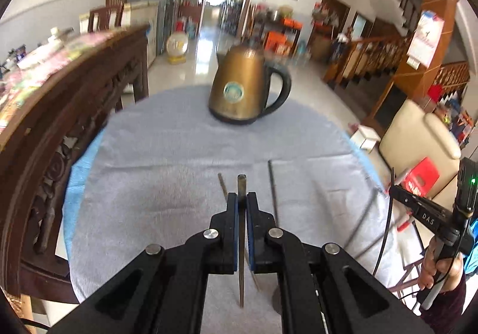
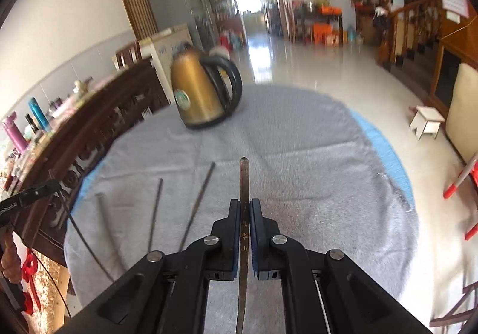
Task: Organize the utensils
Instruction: 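Lift both chopsticks upright and lower them into the black cup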
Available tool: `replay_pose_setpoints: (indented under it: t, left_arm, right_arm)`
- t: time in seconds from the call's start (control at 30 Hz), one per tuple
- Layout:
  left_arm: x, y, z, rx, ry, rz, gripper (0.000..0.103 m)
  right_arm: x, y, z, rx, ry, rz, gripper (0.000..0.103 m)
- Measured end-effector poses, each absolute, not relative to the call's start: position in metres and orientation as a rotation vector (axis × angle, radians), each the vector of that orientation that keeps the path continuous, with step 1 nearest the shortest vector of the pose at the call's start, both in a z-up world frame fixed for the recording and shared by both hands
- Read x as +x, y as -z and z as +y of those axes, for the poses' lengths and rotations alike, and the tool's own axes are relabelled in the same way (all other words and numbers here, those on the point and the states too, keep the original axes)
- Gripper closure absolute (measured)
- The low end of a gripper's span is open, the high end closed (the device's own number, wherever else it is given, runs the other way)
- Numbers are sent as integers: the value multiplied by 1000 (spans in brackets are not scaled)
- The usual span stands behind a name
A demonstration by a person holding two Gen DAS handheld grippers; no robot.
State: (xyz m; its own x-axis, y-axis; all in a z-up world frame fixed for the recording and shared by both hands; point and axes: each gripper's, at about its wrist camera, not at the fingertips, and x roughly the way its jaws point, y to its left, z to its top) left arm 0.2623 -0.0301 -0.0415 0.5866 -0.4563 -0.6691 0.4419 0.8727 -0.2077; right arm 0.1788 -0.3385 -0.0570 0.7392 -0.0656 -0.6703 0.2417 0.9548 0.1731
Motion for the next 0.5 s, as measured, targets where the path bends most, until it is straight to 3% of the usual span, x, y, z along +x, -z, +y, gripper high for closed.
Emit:
replay_pose_setpoints:
  t: [0.5]
  left_arm:
    - [163,-45,-16,-62,584,496,98]
  right_arm:
    - [65,-40,-280,258,129,319,96]
